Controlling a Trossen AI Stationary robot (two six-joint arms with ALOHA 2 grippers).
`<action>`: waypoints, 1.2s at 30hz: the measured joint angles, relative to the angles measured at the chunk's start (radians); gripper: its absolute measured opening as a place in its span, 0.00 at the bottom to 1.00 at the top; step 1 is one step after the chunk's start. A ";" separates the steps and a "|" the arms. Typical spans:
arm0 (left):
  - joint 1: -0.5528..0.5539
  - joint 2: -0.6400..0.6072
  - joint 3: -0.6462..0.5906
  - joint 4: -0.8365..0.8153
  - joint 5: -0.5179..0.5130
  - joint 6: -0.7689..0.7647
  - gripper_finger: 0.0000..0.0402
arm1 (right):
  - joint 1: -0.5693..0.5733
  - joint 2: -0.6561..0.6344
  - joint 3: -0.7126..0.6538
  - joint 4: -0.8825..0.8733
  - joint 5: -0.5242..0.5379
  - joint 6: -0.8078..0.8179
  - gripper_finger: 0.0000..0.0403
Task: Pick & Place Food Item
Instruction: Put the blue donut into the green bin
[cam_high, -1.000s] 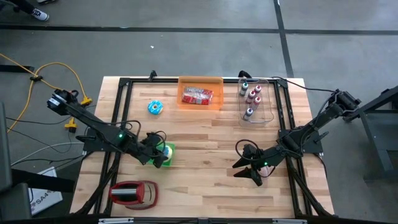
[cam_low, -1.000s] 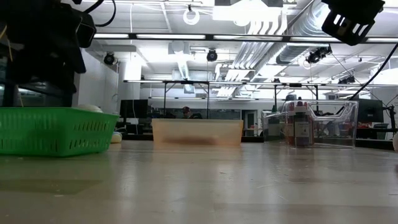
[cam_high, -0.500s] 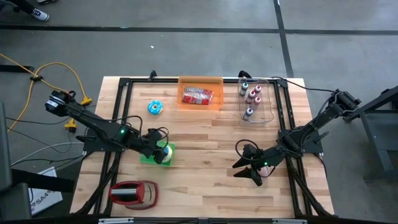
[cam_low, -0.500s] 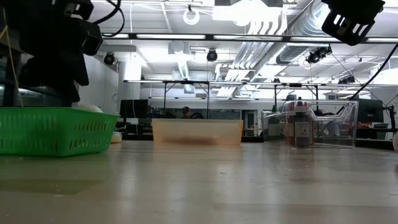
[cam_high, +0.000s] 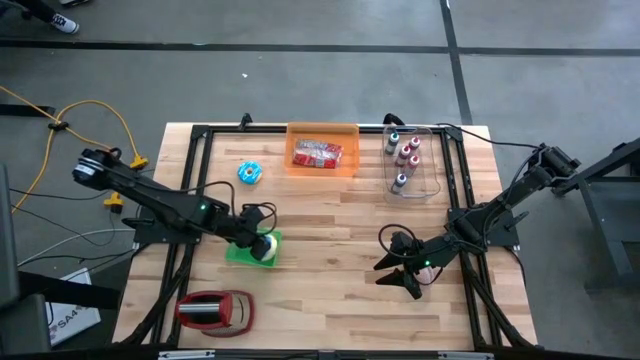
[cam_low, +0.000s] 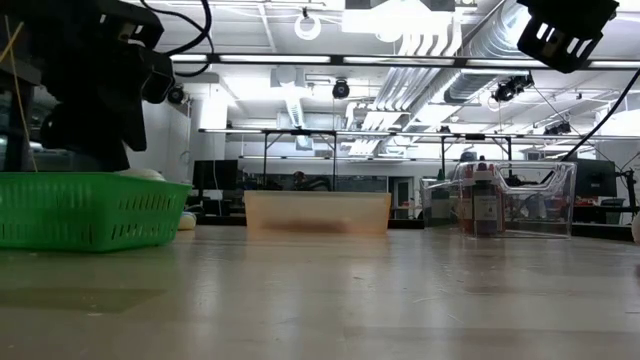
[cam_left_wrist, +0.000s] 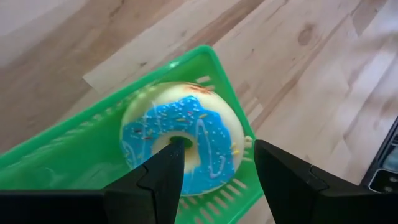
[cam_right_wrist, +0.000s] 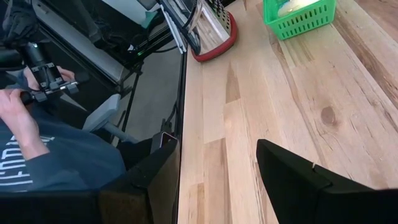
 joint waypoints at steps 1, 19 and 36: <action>0.000 0.007 0.000 0.008 0.007 -0.001 0.47 | 0.000 0.000 0.000 0.000 0.000 0.000 0.51; 0.118 -0.078 0.000 0.007 0.010 0.120 0.47 | 0.000 0.000 0.000 0.000 0.000 0.000 0.51; 0.614 -0.151 0.000 -0.089 0.118 0.664 0.47 | 0.000 0.000 0.000 0.000 0.000 0.000 0.51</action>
